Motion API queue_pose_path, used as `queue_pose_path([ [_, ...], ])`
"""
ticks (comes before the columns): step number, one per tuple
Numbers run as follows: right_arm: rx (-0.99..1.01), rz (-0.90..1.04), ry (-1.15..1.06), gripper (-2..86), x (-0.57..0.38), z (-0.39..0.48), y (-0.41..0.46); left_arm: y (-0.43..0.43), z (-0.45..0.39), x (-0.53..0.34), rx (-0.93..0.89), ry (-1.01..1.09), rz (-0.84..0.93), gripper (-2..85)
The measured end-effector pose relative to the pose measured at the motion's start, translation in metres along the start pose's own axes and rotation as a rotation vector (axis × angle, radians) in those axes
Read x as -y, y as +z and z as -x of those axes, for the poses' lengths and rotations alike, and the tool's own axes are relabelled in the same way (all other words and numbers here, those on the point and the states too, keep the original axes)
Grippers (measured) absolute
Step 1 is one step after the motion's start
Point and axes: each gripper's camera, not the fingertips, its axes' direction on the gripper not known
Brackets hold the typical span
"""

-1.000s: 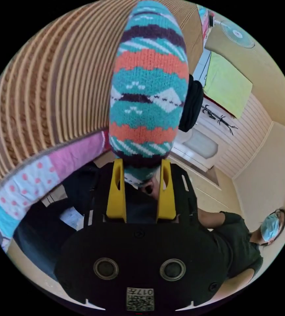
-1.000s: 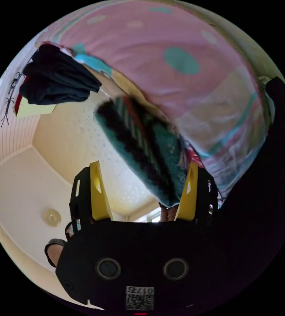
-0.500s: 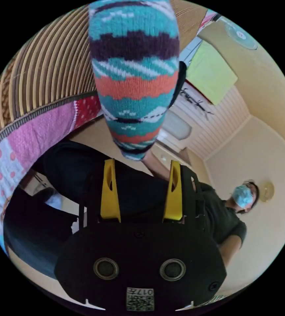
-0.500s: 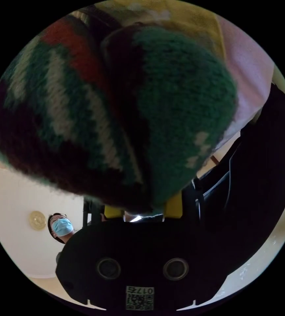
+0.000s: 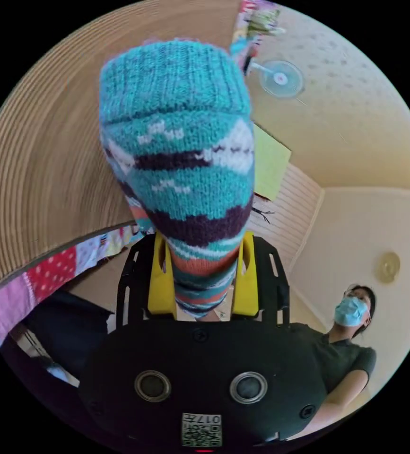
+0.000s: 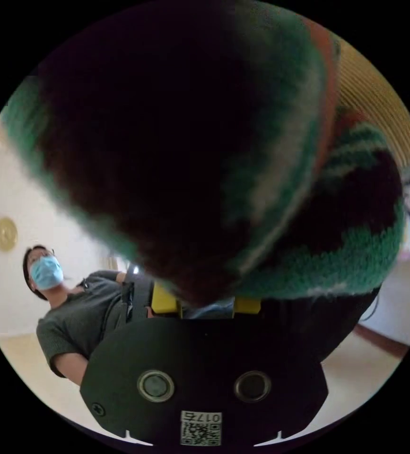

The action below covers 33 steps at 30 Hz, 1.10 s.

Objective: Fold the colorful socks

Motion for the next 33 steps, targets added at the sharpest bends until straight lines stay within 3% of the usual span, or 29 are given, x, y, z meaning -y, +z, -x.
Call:
queue_pose_path([
  [4, -0.080, -0.009, -0.216, 17.2, -0.008, 0.083, -0.021, 0.049, -0.090, 0.015, -0.019, 0.204, 0.119, 19.1],
  [8, -0.170, -0.140, -0.452, 17.3, -0.032, 0.182, -0.064, 0.140, -0.209, 0.037, -0.056, 0.436, 0.280, 19.9],
  [11, -0.215, -0.262, -0.518, 17.7, -0.046, 0.225, -0.102, 0.213, -0.273, 0.055, -0.019, 0.494, 0.396, 20.9],
  [13, -0.236, -0.344, -0.487, 17.9, -0.050, 0.226, -0.129, 0.247, -0.291, 0.063, 0.082, 0.462, 0.429, 21.2],
  [16, -0.261, -0.530, -0.239, 17.8, -0.054, 0.183, -0.182, 0.264, -0.276, 0.067, 0.278, 0.332, 0.432, 19.6],
  [17, -0.323, -0.611, -0.062, 17.2, -0.059, 0.153, -0.202, 0.257, -0.258, 0.064, 0.356, 0.272, 0.456, 18.7],
  [18, -0.414, -0.707, 0.137, 17.0, -0.068, 0.123, -0.217, 0.239, -0.235, 0.057, 0.432, 0.211, 0.470, 17.8],
  [19, -0.436, -0.740, 0.198, 16.9, -0.073, 0.110, -0.222, 0.225, -0.221, 0.052, 0.470, 0.172, 0.468, 17.4],
  [21, -0.228, -0.874, 0.225, 16.9, -0.093, 0.076, -0.235, 0.140, -0.162, 0.021, 0.598, -0.058, 0.436, 16.8],
  [23, -0.160, -0.929, 0.171, 16.8, -0.100, 0.075, -0.237, 0.052, -0.131, -0.015, 0.657, -0.227, 0.366, 16.3],
  [25, -0.215, -0.928, 0.151, 16.9, -0.099, 0.086, -0.236, -0.049, -0.120, -0.064, 0.713, -0.382, 0.221, 16.0],
  [27, -0.257, -0.907, 0.129, 16.9, -0.097, 0.095, -0.236, -0.175, -0.132, -0.151, 0.719, -0.571, -0.052, 15.8],
  [30, -0.231, -0.996, 0.077, 16.1, -0.111, 0.097, -0.235, -0.287, -0.170, -0.271, 0.603, -0.645, -0.435, 14.4],
  [33, -0.163, -1.151, 0.058, 11.5, -0.139, 0.089, -0.226, -0.339, -0.198, -0.370, 0.470, -0.626, -0.659, 13.4],
])
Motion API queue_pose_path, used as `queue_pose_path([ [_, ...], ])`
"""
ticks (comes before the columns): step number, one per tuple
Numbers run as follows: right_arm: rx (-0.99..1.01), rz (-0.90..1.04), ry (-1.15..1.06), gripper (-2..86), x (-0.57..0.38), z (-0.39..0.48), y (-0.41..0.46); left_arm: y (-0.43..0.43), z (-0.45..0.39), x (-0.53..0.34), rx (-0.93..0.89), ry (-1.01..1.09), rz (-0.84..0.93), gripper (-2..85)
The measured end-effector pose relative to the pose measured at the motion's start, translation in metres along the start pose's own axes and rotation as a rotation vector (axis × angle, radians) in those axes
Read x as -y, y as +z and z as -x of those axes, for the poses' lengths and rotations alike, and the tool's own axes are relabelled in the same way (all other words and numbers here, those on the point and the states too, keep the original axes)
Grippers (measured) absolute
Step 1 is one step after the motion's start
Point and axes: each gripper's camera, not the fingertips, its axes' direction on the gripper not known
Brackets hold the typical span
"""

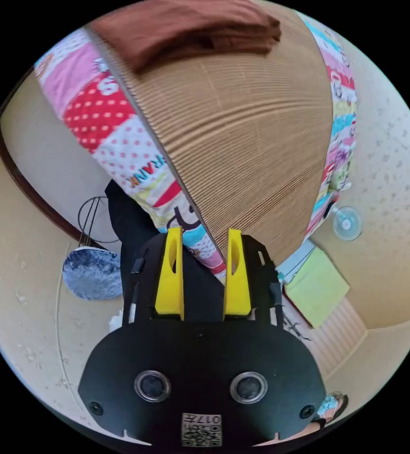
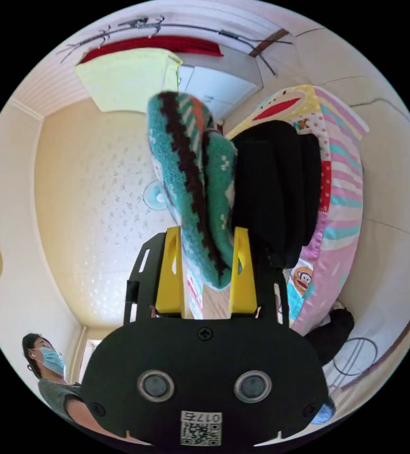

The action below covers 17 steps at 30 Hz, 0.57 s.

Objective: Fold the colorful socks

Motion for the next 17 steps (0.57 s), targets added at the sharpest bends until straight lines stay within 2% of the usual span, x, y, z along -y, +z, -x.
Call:
queue_pose_path([
  [2, 0.012, -0.117, -0.013, 6.1, -0.020, -0.004, -0.011, -0.029, 0.027, -0.025, -0.044, -0.028, -0.028, 13.2],
  [4, -0.063, -0.206, -0.024, 2.9, -0.042, -0.002, -0.013, -0.041, 0.052, -0.049, -0.056, -0.063, -0.033, 13.2],
  [7, -0.413, -0.159, 0.049, 1.2, -0.067, 0.001, 0.019, -0.032, 0.088, -0.086, -0.142, -0.140, -0.010, 13.3],
  [9, -0.776, 0.036, 0.091, 0.6, -0.077, -0.010, 0.078, -0.031, 0.107, -0.093, -0.292, -0.182, 0.102, 13.3],
  [10, -0.865, 0.112, 0.101, 0.5, -0.079, -0.016, 0.097, -0.039, 0.109, -0.092, -0.304, -0.175, 0.122, 13.3],
  [12, -1.143, 0.498, 0.089, 0.3, -0.098, -0.048, 0.178, -0.085, 0.106, -0.087, -0.280, -0.145, 0.076, 13.1],
  [15, -1.290, 0.859, 0.066, 0.2, -0.138, -0.074, 0.257, -0.131, 0.095, -0.079, -0.321, -0.110, 0.014, 12.5],
  [17, -1.224, 0.921, 0.066, 0.1, -0.160, -0.074, 0.292, -0.143, 0.086, -0.076, -0.366, -0.065, 0.037, 12.3],
])
